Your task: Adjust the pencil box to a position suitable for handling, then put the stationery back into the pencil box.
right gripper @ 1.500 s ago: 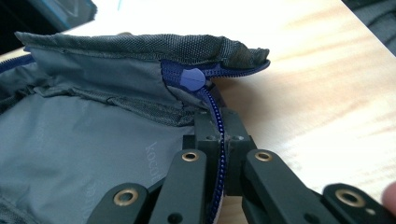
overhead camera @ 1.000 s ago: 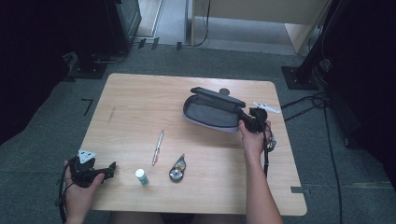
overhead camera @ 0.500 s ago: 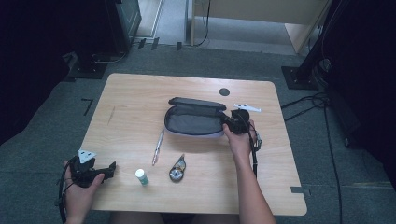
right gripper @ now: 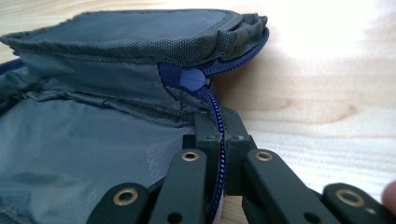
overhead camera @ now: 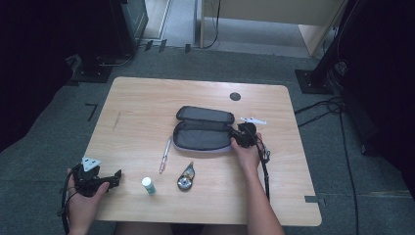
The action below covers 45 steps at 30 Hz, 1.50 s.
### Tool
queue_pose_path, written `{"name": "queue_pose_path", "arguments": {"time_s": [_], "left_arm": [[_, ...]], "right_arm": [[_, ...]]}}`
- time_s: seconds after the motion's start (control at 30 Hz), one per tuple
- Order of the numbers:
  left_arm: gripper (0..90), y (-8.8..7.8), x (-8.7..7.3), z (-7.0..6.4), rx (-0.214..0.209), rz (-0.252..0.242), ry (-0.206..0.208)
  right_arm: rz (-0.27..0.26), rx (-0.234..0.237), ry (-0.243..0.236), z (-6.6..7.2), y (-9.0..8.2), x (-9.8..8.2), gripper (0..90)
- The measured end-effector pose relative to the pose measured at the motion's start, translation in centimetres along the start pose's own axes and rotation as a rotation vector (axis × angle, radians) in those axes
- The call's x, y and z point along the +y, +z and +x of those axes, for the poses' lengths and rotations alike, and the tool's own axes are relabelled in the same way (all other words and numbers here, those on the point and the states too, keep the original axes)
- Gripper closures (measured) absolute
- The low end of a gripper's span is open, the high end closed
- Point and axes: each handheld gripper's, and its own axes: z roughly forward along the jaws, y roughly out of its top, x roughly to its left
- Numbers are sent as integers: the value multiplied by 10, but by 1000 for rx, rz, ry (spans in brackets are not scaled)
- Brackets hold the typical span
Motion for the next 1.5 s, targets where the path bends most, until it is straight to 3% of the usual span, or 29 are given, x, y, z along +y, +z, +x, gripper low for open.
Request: {"name": "queue_pose_path", "arguments": {"time_s": [0.07, 0.13, 0.17, 0.2, 0.4, 0.5, 0.77, 0.87, 0.93, 1.23, 1.33, 1.5], "left_arm": [[0, 0, 0, 0, 0, 0, 0], [0, 0, 0, 0, 0, 0, 0], [0, 0, 0, 0, 0, 0, 0], [0, 0, 0, 0, 0, 0, 0], [0, 0, 0, 0, 0, 0, 0], [0, 0, 0, 0, 0, 0, 0], [0, 0, 0, 0, 0, 0, 0], [0, 0, 0, 0, 0, 0, 0], [0, 0, 0, 0, 0, -1, -1], [0, 0, 0, 0, 0, 0, -1], [0, 0, 0, 0, 0, 0, 1], [0, 0, 0, 0, 0, -1, 0]], "right_arm": [[-3, -5, 10, -3, 3, -3, 859], [-33, 26, 50, -5, 3, -5, 682], [-36, 51, 62, -7, 3, -4, 567], [-20, 59, 64, -8, 3, -3, 512], [-16, 43, 19, -6, -11, 1, 352], [-11, 68, -5, -1, -21, -1, 335], [-61, 52, -61, 21, -51, -15, 316], [-54, 68, -79, 27, -57, -21, 306], [-38, 75, -99, 39, -63, -32, 282], [-35, 101, -80, 62, -70, -62, 241], [-14, 130, -75, 69, -70, -71, 232], [-7, 132, -82, 83, -74, -83, 191]]}}
